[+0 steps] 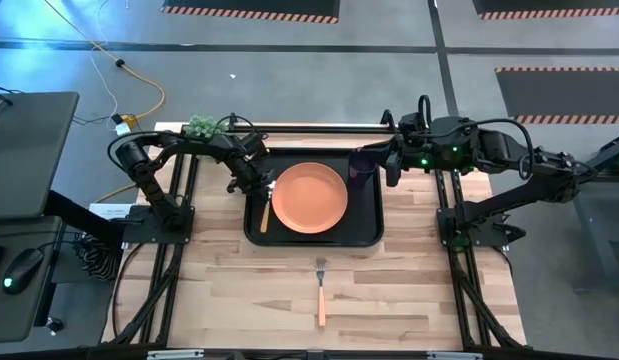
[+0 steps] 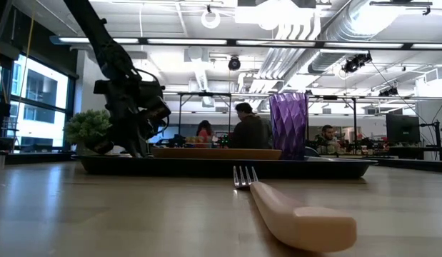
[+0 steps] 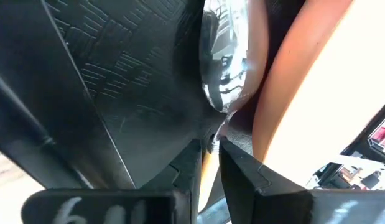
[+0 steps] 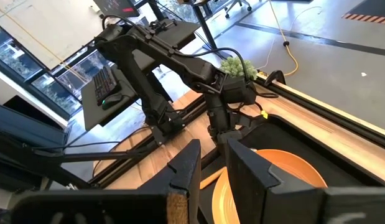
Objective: Pick and place plate/cup/fork/spoon on tray
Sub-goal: Put the yellow spoon to the left side of the orange plate on the black serving tray
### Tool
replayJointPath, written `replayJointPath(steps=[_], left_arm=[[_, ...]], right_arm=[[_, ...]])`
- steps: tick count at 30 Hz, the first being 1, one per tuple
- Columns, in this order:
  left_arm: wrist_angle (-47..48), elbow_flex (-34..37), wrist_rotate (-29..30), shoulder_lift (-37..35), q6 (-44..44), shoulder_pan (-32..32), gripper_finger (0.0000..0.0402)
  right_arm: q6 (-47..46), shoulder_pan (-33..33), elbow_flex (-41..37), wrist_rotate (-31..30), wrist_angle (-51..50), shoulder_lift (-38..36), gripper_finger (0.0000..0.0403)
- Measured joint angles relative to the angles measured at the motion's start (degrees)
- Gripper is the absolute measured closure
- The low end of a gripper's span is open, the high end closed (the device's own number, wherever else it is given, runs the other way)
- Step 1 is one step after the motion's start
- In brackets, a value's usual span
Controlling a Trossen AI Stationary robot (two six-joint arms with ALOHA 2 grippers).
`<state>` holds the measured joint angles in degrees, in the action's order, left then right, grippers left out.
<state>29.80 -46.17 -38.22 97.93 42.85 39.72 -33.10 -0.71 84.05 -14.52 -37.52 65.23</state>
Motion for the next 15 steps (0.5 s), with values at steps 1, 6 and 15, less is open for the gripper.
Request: replayJointPath(steps=[1, 6, 15], left_arm=[[0.00, 0.00, 0.00, 0.00, 0.00, 0.00, 0.0353], [0.17, 0.00, -0.15, -0.24, -0.49, 0.34, 0.0353], [0.55, -0.30, 0.23, -4.33, -0.04, 2.63, 0.0353]], right_arm=[[0.02, 0.00, 0.00, 0.00, 0.00, 0.00, 0.0336], [0.11, 0.00, 0.00, 0.00, 0.00, 0.00, 0.0336], [0.10, 0.00, 0.00, 0.61, -1.32, 0.00, 0.0336]])
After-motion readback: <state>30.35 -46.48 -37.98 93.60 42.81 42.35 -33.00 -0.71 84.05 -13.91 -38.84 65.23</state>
